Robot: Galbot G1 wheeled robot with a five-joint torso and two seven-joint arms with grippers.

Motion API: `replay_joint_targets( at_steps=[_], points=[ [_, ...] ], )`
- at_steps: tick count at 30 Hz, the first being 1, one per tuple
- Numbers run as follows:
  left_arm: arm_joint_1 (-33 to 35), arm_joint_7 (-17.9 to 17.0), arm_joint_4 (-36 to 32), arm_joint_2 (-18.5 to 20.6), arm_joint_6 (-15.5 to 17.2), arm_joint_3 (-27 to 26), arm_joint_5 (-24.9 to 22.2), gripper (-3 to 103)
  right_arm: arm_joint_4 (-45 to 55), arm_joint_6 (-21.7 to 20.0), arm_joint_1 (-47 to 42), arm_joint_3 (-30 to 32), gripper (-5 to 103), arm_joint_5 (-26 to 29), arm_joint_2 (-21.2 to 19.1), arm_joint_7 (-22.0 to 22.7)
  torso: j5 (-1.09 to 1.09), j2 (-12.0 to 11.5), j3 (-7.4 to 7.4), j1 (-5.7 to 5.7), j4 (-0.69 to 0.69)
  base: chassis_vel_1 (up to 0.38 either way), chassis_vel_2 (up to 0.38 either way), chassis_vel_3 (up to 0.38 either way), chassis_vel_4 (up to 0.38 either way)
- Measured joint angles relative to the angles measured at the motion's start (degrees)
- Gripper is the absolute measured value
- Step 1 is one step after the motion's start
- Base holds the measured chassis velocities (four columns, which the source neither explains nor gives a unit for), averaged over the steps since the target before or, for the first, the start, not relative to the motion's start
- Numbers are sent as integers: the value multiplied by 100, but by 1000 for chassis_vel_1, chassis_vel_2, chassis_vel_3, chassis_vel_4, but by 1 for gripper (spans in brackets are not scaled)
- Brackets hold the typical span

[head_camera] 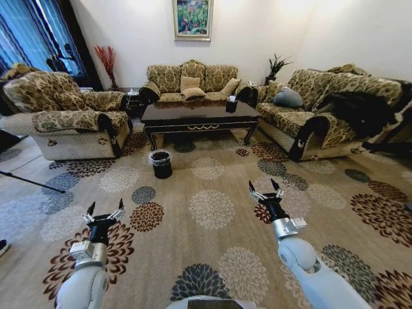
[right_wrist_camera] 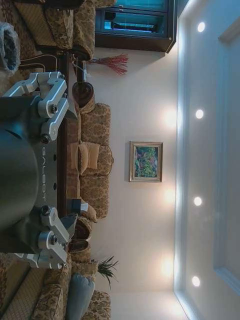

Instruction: Move to the front of the table and pick up the trash from the floor, then place it into the trash bin.

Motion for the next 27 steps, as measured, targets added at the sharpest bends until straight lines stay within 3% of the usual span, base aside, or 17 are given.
replay_joint_targets(
  at_steps=[27],
  points=[
    [0, 0, 0, 0, 0, 0, 0, 100, 0, 0, 0, 0, 100, 0, 0, 0, 0, 678, 389, 289, 0, 0, 0, 0, 0]
  ],
)
